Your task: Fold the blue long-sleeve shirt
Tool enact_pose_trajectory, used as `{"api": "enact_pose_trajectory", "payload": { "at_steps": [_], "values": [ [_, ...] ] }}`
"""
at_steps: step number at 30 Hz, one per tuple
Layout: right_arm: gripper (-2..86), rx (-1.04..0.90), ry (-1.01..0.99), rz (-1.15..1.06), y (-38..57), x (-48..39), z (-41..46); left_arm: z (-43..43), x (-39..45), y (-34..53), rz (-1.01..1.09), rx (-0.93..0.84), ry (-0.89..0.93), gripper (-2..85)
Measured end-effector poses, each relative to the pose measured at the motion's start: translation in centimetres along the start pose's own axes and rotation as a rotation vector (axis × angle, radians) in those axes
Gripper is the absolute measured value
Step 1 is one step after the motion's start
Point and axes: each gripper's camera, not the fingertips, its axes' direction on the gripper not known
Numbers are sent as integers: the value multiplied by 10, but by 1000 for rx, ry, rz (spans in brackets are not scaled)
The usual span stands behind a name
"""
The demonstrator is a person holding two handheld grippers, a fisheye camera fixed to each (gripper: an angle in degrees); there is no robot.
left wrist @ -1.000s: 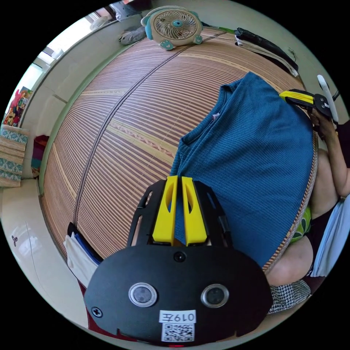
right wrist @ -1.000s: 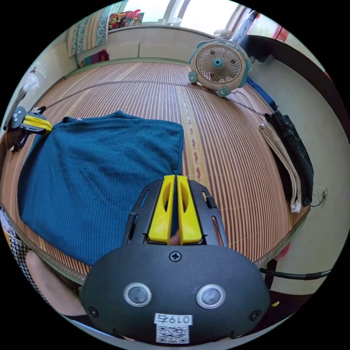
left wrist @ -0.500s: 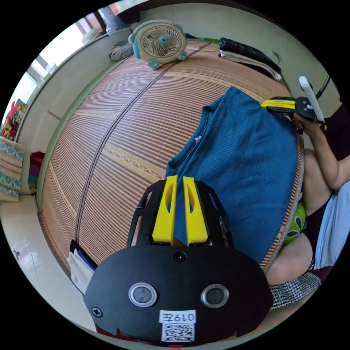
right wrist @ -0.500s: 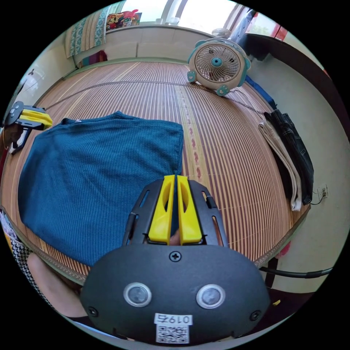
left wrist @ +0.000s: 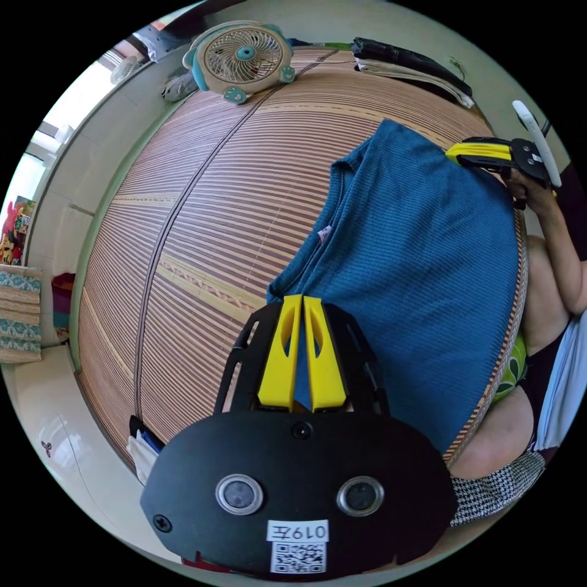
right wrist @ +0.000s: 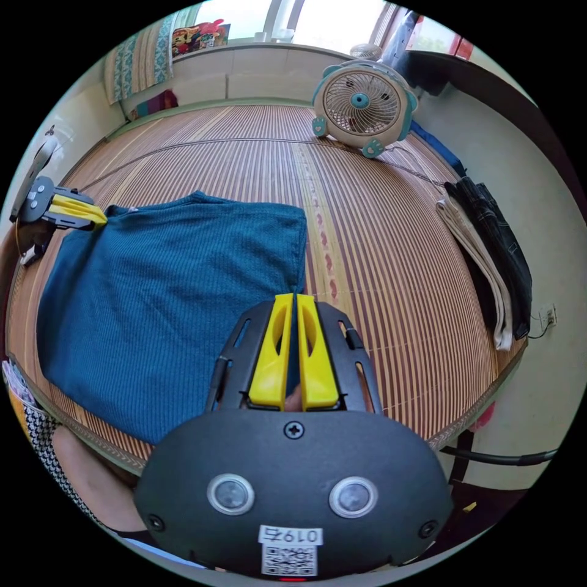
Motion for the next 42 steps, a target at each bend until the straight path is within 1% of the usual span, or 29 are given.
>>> {"api": "enact_pose_trajectory", "payload": {
  "at_steps": [4,7,12,16,22,25,27,30,32,34,37,38,40,42],
  "values": [
    [-5,-1,-4,3,-1,5,-6,-4,-8,-1,-28,16,8,7],
    [3,-2,0,-1,-2,8,-11,4,-6,-5,-17,-29,-12,8],
    [61,19,32,20,-3,21,-24,0,-1,-7,-29,-34,-40,8],
    [66,54,17,41,-2,33,-37,-8,-1,-6,-26,-34,-43,7],
    [76,14,34,8,-3,44,-41,-17,-7,-4,-38,-35,-34,8],
    [73,-5,-31,5,-2,59,-45,-21,-11,-2,-42,-34,-26,8],
    [72,-17,-159,32,1,82,-49,-25,-14,-1,-48,-34,-16,8],
    [74,31,-298,108,7,115,-59,-28,-16,-1,-46,-40,-17,8],
    [71,61,-357,168,10,130,-62,-30,-17,-2,-43,-46,-22,7],
    [64,93,-352,218,9,137,-61,-33,-19,-2,-47,-47,-21,7],
    [58,11,-263,180,-2,127,-51,-40,-22,1,-54,-47,-17,6],
    [52,18,-221,173,-4,122,-53,-43,-25,3,-61,-42,-12,6],
    [37,103,-188,171,-3,118,-67,-50,-30,8,-78,-31,5,6],
    [8,257,-189,152,1,111,-91,-61,-37,15,-94,-6,23,7]
  ]
}}
